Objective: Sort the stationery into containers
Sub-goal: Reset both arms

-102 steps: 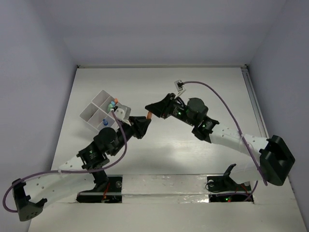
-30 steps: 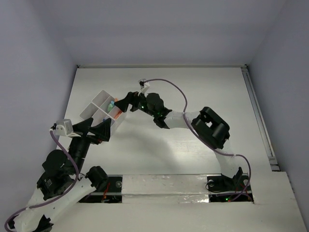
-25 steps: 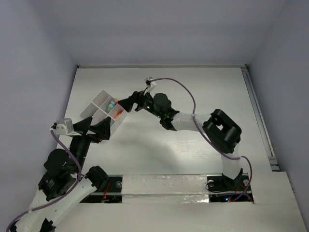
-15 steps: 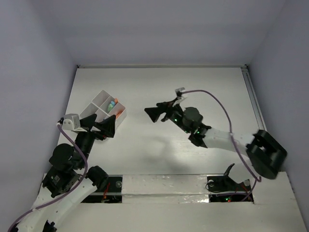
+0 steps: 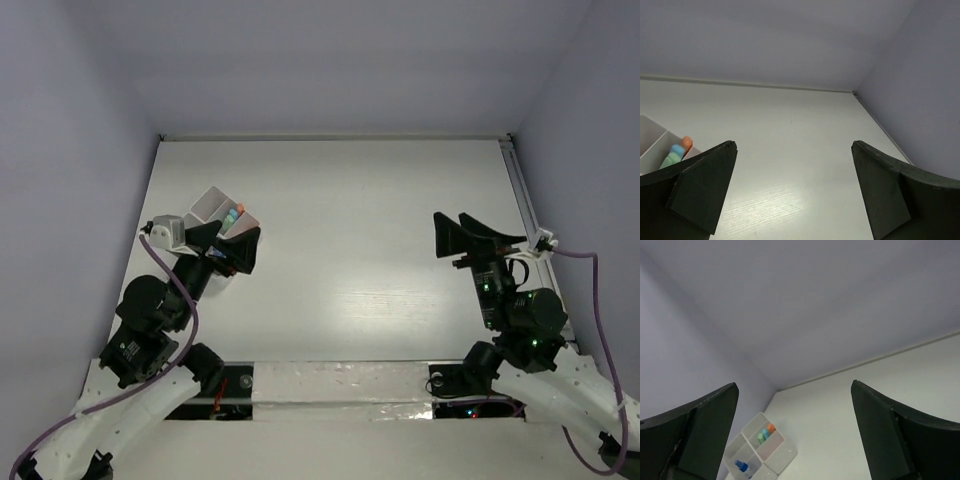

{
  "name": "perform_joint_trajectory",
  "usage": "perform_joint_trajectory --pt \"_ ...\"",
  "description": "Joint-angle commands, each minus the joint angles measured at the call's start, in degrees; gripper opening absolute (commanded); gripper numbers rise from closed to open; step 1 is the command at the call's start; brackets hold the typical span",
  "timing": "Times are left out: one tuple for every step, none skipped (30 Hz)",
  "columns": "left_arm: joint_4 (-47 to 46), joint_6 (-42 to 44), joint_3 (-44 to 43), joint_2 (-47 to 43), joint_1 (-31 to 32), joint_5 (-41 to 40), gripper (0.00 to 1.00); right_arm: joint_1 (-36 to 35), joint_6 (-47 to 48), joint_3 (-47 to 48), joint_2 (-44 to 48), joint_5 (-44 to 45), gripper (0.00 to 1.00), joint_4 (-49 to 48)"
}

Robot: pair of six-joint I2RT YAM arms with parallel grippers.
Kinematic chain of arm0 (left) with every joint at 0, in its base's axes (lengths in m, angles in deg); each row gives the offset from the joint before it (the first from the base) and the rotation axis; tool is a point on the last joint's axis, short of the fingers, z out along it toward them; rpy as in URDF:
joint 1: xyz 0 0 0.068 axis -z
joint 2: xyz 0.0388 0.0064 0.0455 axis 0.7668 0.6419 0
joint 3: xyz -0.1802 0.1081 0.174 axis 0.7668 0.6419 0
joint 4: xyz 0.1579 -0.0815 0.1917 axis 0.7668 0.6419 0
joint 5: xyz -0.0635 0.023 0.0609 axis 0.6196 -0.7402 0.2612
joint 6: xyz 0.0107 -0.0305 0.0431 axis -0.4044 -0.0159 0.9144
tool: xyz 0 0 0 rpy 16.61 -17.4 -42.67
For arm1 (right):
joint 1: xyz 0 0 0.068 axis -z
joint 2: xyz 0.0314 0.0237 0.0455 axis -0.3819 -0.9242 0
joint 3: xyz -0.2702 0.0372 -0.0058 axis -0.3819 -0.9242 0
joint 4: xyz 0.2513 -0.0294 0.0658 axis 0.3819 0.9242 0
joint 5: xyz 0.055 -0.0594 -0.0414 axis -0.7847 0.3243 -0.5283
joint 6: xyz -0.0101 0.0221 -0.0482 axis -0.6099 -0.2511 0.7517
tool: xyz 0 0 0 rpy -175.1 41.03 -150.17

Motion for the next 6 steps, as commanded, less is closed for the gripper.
perform_joint_trajectory --pt "-8.12 -0.65 -3.92 2.4 -0.33 4.64 0.99 0.08 1.96 -0.8 2.06 5.93 1.0 9.52" --pt "-8.48 -0.38 -4.1 2.84 -0.33 5.27 0.99 0.08 1.96 -0.54 2.24 6.01 1.0 10.92" --pt "-8.57 -0.12 -4.45 3.63 -0.33 5.62 0.99 0.08 2.13 -0.27 2.24 6.01 1.0 11.28" --pt "-8.4 -0.2 -4.45 3.98 -0.33 5.71 0.99 0.08 2.22 0.6 1.9 5.93 1.0 11.72" --pt "-8.22 -0.47 -4.37 4.25 -0.33 5.36 0.99 0.08 2.22 1.13 1.63 5.75 1.0 12.25" --pt "-8.05 -0.64 -4.02 4.6 -0.33 5.36 0.99 0.08 2.39 1.57 1.19 5.32 1.0 12.86"
